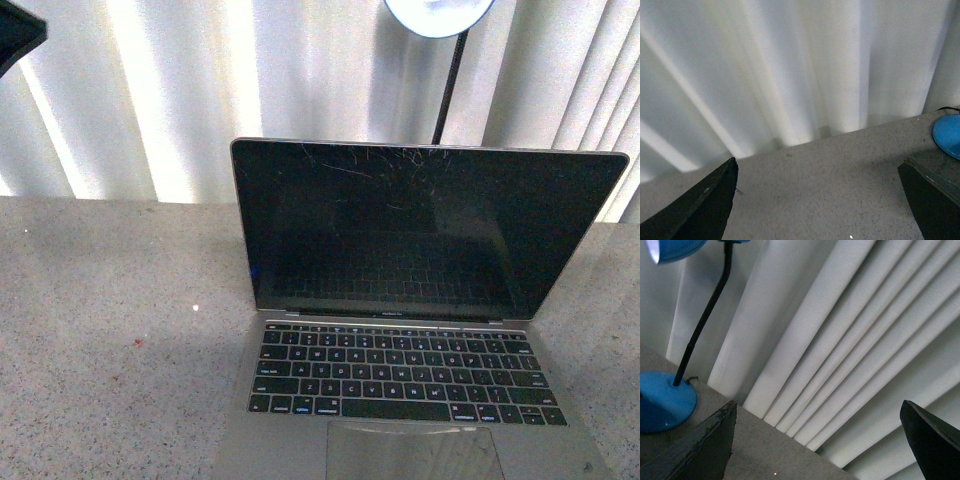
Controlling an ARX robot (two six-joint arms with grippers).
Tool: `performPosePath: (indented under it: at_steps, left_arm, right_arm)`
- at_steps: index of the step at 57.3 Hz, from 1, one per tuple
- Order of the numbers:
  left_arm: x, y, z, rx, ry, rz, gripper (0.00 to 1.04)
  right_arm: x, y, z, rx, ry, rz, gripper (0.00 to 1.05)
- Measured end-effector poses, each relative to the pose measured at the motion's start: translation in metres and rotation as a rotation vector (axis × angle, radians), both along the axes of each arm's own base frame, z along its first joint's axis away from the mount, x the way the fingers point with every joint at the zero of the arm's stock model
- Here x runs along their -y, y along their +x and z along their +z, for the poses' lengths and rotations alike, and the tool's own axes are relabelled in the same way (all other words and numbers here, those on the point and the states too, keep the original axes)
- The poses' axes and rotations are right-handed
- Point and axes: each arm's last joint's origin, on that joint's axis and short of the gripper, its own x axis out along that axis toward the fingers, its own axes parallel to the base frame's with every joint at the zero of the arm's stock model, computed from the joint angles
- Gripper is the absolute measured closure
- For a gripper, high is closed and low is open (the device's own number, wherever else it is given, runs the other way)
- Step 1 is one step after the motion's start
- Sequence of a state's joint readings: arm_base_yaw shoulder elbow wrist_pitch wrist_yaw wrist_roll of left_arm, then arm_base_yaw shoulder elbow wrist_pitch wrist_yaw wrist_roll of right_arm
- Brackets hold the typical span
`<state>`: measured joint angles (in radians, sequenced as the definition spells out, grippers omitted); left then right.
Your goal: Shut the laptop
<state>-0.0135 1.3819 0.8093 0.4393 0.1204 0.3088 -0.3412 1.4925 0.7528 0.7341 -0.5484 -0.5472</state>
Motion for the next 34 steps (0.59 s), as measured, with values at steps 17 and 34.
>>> performPosePath:
  at_steps: [17, 34]
  left_arm:
    - [0.037, 0.033, 0.024, -0.022, 0.256, -0.266, 0.07]
    - [0.067, 0.063, 0.029, -0.026, 0.463, -0.416, 0.07]
  right_arm:
    - [-0.007, 0.026, -0.002, -0.031, -0.256, 0.231, 0.07]
    - [-0.013, 0.065, 0.005, -0.061, -0.338, 0.299, 0.07]
